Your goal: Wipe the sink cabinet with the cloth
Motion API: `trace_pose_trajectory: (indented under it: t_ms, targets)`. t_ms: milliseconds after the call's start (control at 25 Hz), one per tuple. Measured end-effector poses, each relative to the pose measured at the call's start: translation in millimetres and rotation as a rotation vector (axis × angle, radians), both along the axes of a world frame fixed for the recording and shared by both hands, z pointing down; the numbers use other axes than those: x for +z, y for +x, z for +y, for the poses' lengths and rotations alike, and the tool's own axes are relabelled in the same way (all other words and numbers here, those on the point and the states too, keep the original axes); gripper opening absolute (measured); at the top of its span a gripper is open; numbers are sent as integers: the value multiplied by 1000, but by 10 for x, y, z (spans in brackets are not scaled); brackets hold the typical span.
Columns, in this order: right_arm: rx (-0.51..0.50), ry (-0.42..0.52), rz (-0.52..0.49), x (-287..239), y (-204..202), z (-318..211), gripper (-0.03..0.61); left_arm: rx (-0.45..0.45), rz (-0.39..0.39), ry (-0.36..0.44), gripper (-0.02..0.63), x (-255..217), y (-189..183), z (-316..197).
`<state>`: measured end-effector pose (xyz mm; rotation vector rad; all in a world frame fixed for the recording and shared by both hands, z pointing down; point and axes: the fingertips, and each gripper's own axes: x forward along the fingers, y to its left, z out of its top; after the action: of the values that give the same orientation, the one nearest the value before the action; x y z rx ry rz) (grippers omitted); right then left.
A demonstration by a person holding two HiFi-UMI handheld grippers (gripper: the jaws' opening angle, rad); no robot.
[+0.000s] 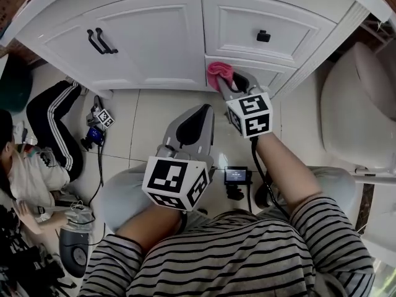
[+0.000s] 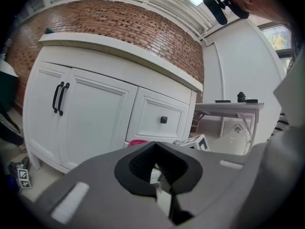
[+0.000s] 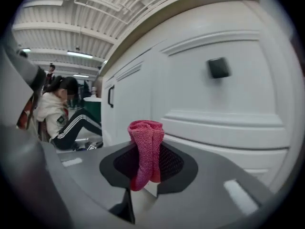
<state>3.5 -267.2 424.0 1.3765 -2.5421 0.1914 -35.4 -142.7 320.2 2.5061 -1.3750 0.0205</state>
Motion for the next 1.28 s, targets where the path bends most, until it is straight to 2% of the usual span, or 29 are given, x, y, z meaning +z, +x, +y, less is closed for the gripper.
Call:
trace_pose_trajectory:
  t_ms: [120, 240, 400, 680, 800, 880, 920, 1080, 1200, 1280]
  targets:
    - [-70, 9, 75, 152, -445, -165, 87, -22, -2, 7, 0, -9, -99, -35]
    - [-16, 22, 122, 188, -279, -342, 87, -45, -1, 12, 0, -19, -205, -77]
    - [79, 4, 132, 223, 338, -294, 89, -47, 32, -16, 0, -1, -255, -86]
    - [412, -68, 158, 409, 2036, -102, 89, -19, 40, -27, 0, 2, -107, -58]
    - [507, -110, 150, 458, 2408, -29, 91, -20, 44, -34, 0, 6, -96, -53]
    - [518, -123, 128, 444, 2322, 22, 87, -21, 52, -34, 0, -10, -102, -53]
    - [489, -123, 108, 437, 2156, 43, 87, -21, 55, -32, 0, -21, -106, -51]
    - [249, -99, 82, 516, 1064, 2, 87, -15, 55, -34, 0, -47, -101, -33]
    - [145, -100, 84, 638, 383, -182, 87, -25, 56, -40, 0, -44, -149, -39]
    - [98, -105, 118, 745, 77, -292, 87, -39, 50, -37, 0, -55, -212, -52]
